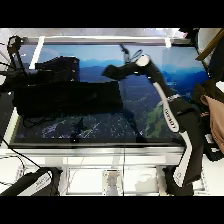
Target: Fold the clothes and pants, and hang the long-sleeved shirts on hangers.
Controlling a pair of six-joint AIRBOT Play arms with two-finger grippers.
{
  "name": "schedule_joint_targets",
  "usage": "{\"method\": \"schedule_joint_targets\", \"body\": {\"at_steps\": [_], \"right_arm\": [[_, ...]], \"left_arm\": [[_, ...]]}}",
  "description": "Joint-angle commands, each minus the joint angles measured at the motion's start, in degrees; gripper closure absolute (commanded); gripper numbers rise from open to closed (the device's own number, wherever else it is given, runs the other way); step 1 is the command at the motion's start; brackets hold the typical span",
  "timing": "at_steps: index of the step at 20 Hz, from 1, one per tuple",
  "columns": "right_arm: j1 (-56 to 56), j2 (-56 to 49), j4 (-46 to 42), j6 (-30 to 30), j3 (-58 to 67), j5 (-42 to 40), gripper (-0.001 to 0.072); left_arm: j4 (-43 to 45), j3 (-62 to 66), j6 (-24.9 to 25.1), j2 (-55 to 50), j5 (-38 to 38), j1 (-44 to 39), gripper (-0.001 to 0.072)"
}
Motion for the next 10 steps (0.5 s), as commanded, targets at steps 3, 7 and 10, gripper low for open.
{"method": "schedule_joint_targets", "body": {"at_steps": [3,7,10], "right_arm": [[-8.09,-1.22,-11.04,7.76,-5.44,7.54,0.0234],[-7.19,-5.44,-9.75,8.37,-5.44,7.23,0.0234],[-6.19,-7.37,-8.26,8.37,-5.42,6.93,0.0234]], "left_arm": [[0.00,-0.02,0.02,0.04,-0.20,0.07,0.0687],[-0.02,-0.02,0.00,0.04,-0.22,0.04,0.0686],[-0.02,-0.02,0.00,0.04,-0.22,0.04,0.0686]]}}
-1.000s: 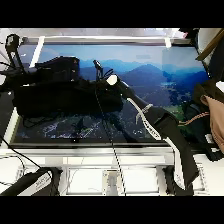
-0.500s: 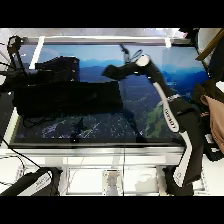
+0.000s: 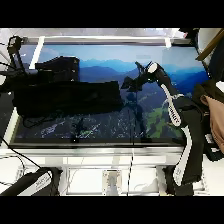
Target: Fold the clothes and pants, and hang the long-sleeved shirts on hangers.
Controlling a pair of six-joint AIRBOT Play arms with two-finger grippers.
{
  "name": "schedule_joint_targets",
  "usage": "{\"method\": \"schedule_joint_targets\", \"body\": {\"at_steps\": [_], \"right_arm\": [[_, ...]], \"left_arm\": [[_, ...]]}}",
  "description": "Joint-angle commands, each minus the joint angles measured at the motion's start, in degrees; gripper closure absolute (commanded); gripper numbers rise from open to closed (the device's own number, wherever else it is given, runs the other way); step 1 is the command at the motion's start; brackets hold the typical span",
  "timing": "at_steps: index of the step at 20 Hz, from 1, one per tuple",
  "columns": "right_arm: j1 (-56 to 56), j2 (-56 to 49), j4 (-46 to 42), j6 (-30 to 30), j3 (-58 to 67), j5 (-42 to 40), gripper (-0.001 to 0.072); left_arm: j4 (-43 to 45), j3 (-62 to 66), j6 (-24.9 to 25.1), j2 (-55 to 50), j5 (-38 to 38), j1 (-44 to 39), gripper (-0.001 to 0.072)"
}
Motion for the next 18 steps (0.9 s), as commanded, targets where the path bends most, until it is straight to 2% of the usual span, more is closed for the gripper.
{"method": "schedule_joint_targets", "body": {"at_steps": [1,4,6,9,10,11,12,13,15,18], "right_arm": [[0.83,-2.40,0.98,0.61,-0.22,0.22,0.0235],[2.91,-3.19,2.12,0.48,-0.22,0.13,0.0236],[4.61,-3.45,3.23,0.22,-0.22,0.11,0.0276],[7.02,-3.43,6.01,-0.37,-0.09,-0.46,0.0280],[7.37,-3.41,7.63,-0.76,0.48,-0.17,0.0377],[7.58,-3.32,8.85,-1.03,1.64,0.72,0.0560],[7.54,-3.32,8.76,-1.01,3.54,2.12,0.0678],[7.17,-3.13,8.61,-1.01,5.79,4.37,0.0704],[5.84,-0.72,7.91,-0.96,7.08,8.70,0.0705],[2.16,5.81,-0.35,-0.68,7.06,20.83,0.0705]], "left_arm": [[-0.02,-0.02,0.02,0.04,-0.02,0.04,0.0687],[0.00,-0.02,0.02,0.04,0.00,0.04,0.0686],[0.00,-0.02,0.02,0.04,0.00,0.04,0.0687],[0.04,-0.02,0.02,0.04,-0.02,0.07,0.0686],[0.04,-0.02,0.02,0.04,-0.02,0.07,0.0687],[0.11,-0.02,0.04,0.04,-0.02,0.07,0.0686],[0.52,-0.02,0.04,0.07,-0.02,0.07,0.0686],[0.79,-0.02,0.04,0.15,-0.48,0.07,0.0686],[2.54,0.00,0.04,0.79,-2.97,0.07,0.0687],[4.11,0.00,0.04,3.43,-8.37,-0.24,0.0688]]}}
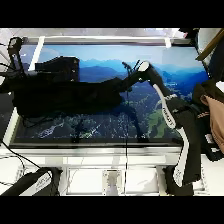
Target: Fold the clothes and pants, and hang the long-sleeved shirts on hangers.
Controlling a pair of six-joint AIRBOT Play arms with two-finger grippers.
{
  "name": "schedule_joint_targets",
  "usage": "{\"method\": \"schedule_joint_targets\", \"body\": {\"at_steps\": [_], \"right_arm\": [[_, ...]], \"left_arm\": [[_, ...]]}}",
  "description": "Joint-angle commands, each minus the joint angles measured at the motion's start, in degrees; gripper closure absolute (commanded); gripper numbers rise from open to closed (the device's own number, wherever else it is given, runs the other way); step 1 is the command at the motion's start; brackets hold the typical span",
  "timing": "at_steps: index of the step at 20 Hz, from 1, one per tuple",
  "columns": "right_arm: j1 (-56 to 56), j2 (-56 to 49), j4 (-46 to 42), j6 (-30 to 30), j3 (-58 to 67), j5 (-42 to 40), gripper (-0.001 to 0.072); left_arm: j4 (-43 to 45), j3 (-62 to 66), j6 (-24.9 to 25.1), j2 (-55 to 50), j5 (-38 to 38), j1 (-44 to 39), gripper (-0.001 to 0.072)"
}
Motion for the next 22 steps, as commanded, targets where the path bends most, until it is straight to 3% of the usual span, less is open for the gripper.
{"method": "schedule_joint_targets", "body": {"at_steps": [1,4,9,16,18,20,22], "right_arm": [[-3.72,6.62,-8.07,0.26,0.96,15.08,0.0705],[-8.48,13.73,-11.67,0.61,0.94,25.46,0.0705],[-17.81,25.88,-11.98,3.13,-0.74,25.27,0.0705],[-28.20,31.76,-11.93,2.64,-0.79,25.05,0.0706],[-27.47,31.74,-11.89,-1.38,-2.82,24.79,0.0706],[-26.53,31.71,-11.58,-5.79,-4.46,22.84,0.0706],[-25.35,31.67,-9.07,-4.90,-4.22,18.34,0.0706]], "left_arm": [[1.53,0.02,0.02,2.89,-5.49,-0.72,0.0688],[1.05,0.02,-0.02,6.67,-5.95,-5.33,0.0688],[0.92,0.00,-1.68,5.07,-2.82,-21.77,0.0688],[0.90,0.02,-3.10,-13.42,18.21,-41.81,0.0688],[0.90,0.02,-3.48,-20.26,23.91,-45.66,0.0688],[0.87,0.17,-6.75,-26.62,27.21,-48.19,0.0688],[0.87,0.31,-9.64,-31.61,29.14,-49.33,0.0687]]}}
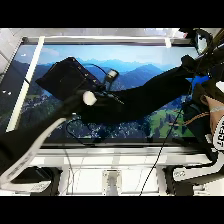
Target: Fold the clothes and pants, and hang the long-sleeved shirts on hangers.
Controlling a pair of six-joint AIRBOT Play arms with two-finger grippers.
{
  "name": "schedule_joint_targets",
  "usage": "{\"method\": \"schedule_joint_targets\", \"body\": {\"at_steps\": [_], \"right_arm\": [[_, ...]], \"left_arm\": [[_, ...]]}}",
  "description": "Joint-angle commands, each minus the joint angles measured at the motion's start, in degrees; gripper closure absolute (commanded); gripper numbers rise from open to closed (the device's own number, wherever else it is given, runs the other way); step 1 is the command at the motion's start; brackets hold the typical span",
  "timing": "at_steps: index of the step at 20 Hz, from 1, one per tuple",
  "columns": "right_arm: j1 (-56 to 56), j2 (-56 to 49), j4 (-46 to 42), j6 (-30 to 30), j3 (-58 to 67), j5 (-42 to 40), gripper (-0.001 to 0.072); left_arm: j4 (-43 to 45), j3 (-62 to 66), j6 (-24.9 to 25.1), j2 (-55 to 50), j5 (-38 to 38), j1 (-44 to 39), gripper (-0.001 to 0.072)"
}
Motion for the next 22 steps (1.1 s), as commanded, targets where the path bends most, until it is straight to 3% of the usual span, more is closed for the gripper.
{"method": "schedule_joint_targets", "body": {"at_steps": [1,7,9,14,18,22], "right_arm": [[1.64,0.22,4.57,-1.09,-0.76,-6.64,0.0705],[15.28,-2.60,5.86,0.07,-0.79,-13.49,0.0706],[20.96,-5.16,4.66,1.99,-0.79,-15.39,0.0706],[35.56,-13.70,2.45,7.13,-0.76,-25.79,0.0707],[47.56,-21.07,2.43,7.13,-0.79,-36.41,0.0706],[55.76,-27.47,2.51,7.08,-0.76,-50.14,0.0706]], "left_arm": [[0.07,0.20,-4.98,-9.07,6.60,-3.21,0.0687],[0.35,1.07,-6.38,-6.23,5.64,1.55,0.0688],[1.99,1.07,-6.36,-0.72,1.38,6.69,0.0688],[9.97,1.05,-6.32,16.87,-17.62,25.62,0.0687],[9.97,1.05,-6.14,26.49,-23.54,35.78,0.0687],[10.25,0.94,-5.70,30.67,-25.53,38.34,0.0687]]}}
